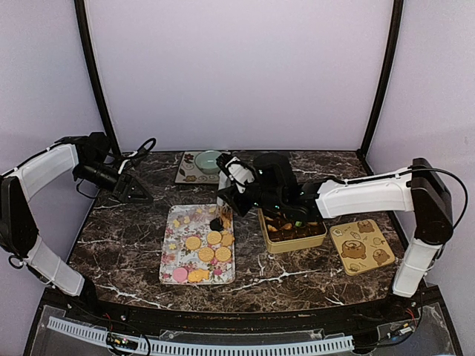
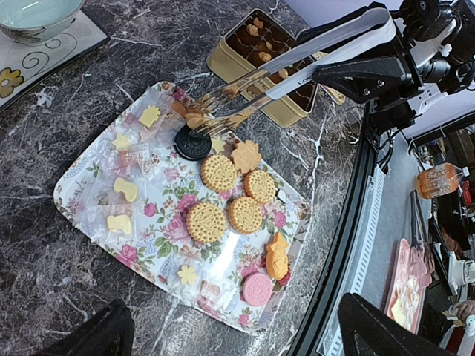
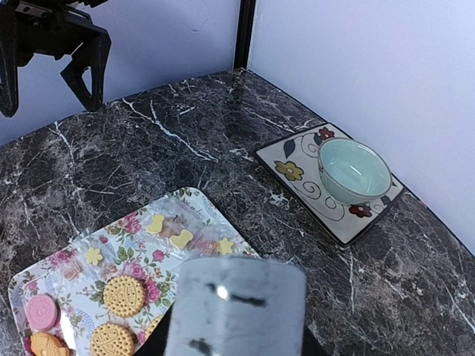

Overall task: Pack the cookies
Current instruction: Pick up the fake cookies from the plate.

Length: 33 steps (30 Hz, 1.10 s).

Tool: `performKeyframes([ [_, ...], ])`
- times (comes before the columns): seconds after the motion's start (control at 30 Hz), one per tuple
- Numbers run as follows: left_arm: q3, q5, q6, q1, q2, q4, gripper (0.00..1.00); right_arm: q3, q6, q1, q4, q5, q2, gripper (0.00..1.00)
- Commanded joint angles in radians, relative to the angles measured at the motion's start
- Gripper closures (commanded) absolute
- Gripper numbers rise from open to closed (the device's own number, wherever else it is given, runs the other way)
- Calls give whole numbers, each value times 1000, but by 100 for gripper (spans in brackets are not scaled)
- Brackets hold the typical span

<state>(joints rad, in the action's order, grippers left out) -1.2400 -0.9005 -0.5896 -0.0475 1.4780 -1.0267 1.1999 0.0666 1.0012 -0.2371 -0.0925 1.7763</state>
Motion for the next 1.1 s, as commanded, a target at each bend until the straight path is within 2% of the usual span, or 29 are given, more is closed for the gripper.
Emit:
performKeyframes([
  [0.0, 6, -17, -8, 8, -20, -15, 2, -5, 2, 7, -11, 23, 5, 65],
  [0.13, 7, -21, -13, 8, -19, -19, 2, -20, -2, 17, 1, 40, -2, 62],
  [0.27, 7, -21, -16, 9, -21, -21, 2, -41, -11, 17, -8, 33, -17, 62],
  [0.5, 8, -21, -16, 9, -23, -24, 3, 2, 0, 17, 13, -25, -5, 82],
  [0.83, 7, -26, -23, 9, -25, -30, 3, 44, 37, 16, 44, -47, -85, 93],
  [1.07, 7, -32, -24, 9, -21, -32, 4, -38, 63, -25, 112, -14, -311, 97],
])
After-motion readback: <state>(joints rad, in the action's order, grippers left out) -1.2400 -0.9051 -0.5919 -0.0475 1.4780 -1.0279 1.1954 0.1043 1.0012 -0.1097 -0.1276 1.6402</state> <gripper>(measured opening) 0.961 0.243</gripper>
